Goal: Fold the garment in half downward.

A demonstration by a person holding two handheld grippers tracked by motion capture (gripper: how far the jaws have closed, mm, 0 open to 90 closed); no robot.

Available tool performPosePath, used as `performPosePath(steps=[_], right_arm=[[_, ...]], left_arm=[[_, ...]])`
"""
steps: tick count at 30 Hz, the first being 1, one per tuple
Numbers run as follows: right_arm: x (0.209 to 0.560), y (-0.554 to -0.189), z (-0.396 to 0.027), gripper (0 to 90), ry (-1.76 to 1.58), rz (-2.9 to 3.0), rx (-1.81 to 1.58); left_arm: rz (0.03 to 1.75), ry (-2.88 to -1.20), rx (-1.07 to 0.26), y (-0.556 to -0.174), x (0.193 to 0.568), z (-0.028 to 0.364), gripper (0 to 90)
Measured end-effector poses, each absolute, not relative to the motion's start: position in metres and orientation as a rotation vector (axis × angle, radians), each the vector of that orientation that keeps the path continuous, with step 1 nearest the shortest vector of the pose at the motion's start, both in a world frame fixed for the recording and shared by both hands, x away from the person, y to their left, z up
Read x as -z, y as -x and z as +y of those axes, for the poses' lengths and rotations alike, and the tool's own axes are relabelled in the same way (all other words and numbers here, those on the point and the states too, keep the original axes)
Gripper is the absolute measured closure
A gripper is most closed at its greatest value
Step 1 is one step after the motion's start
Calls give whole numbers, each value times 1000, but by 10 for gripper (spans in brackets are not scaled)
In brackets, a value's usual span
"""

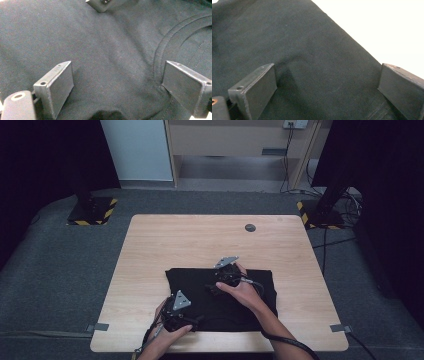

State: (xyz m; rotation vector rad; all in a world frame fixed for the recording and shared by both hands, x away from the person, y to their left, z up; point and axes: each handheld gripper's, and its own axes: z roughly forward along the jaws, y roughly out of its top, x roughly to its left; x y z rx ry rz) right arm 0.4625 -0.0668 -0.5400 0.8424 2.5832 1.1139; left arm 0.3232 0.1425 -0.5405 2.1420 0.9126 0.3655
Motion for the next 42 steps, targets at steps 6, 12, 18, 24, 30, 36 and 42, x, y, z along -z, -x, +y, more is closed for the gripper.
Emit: performPosePath(steps=[6, 12, 18, 24, 30, 36, 42], right_arm=[[543, -468, -69, 18, -823, 2574, -1138], [542, -481, -73, 17, -830, 2568, -1137], [542, -488, -73, 17, -818, 2572, -1137], [541, -492, -72, 17, -832, 2576, -1123], [527, -485, -75, 30, -799, 2556, -1089], [506, -467, -84, 33, -773, 2564, -1055], [494, -439, -91, 39, -739, 2582, -1078]], left_arm=[[928, -2139, -371, -331, 538, 139, 84], [940, -2133, -398, -343, 535, 140, 83], [953, -2133, -404, -352, 540, 141, 84], [959, -2107, -409, -358, 533, 143, 78], [961, -2103, -394, -364, 521, 152, 64], [967, -2125, -376, -375, 512, 161, 43], [944, -2139, -399, -385, 501, 164, 39]])
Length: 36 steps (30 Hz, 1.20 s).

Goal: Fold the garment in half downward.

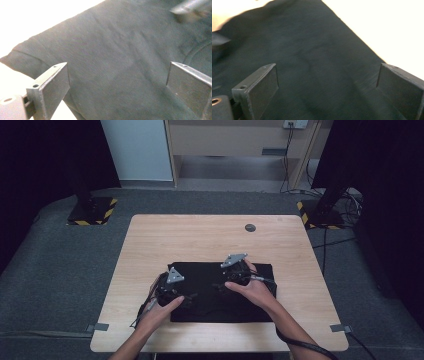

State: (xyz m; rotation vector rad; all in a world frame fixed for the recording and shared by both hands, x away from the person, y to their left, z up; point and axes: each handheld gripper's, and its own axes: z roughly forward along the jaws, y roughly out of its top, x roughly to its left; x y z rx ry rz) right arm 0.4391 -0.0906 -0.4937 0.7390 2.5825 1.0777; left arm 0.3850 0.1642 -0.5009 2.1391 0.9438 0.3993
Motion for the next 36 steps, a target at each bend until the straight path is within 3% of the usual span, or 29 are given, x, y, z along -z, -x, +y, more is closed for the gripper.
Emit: performPosePath(steps=[18, 36], right_arm=[[480, -388, -80, 42, -633, 2643, -1120], [463, -383, -45, 46, -598, 2680, -1097]], left_arm=[[898, -2179, -410, -427, 472, 166, 40], [930, -2190, -433, -457, 448, 180, 38]])
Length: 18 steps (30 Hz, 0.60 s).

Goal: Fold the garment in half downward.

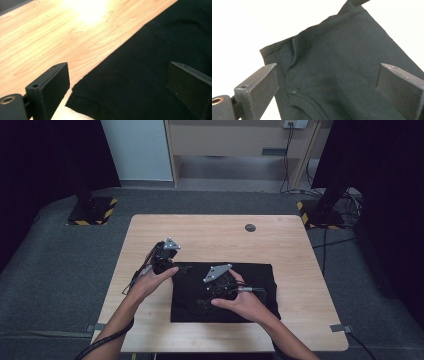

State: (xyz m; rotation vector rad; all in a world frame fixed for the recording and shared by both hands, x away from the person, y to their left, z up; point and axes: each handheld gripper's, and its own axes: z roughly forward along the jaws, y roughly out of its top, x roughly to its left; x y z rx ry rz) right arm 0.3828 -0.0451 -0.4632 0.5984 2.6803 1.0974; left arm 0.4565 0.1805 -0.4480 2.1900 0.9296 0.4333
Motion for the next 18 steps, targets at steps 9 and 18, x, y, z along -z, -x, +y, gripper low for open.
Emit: performPosePath(steps=[9, 18], right_arm=[[464, -382, -30, 45, -594, 2686, -1089], [471, -381, -17, 43, -581, 2704, -1067]], left_arm=[[940, -2196, -447, -465, 440, 188, 40], [955, -2211, -445, -471, 447, 189, 43]])
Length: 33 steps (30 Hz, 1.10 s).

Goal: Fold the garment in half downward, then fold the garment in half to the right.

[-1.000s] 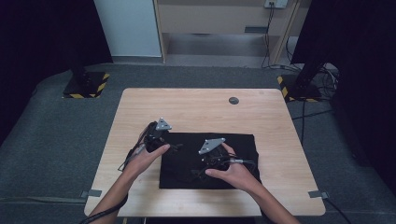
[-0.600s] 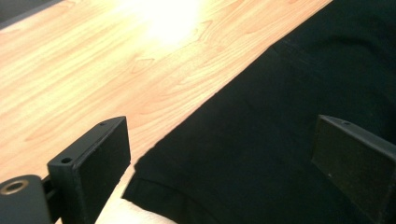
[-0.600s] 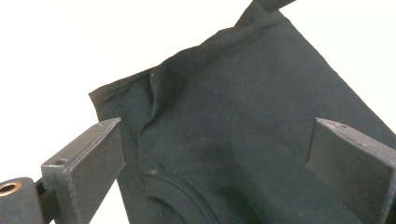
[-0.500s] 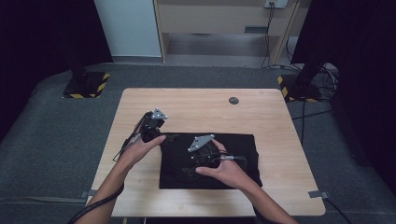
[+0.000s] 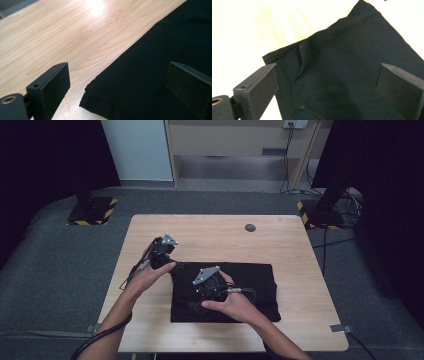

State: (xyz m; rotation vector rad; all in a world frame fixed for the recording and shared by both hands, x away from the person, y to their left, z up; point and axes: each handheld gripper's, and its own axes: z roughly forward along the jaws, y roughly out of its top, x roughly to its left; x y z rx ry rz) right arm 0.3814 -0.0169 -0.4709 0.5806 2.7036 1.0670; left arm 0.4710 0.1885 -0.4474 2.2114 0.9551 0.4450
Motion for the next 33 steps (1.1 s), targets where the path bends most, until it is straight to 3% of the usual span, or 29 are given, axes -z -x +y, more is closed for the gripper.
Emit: performPosePath(steps=[21, 33], right_arm=[[498, -372, 5, 47, -579, 2756, -1032], [502, -363, 20, 67, -528, 2788, -1042]], left_arm=[[998, -2221, -453, -489, 464, 197, 60], [998, -2279, -438, -505, 490, 200, 122]])
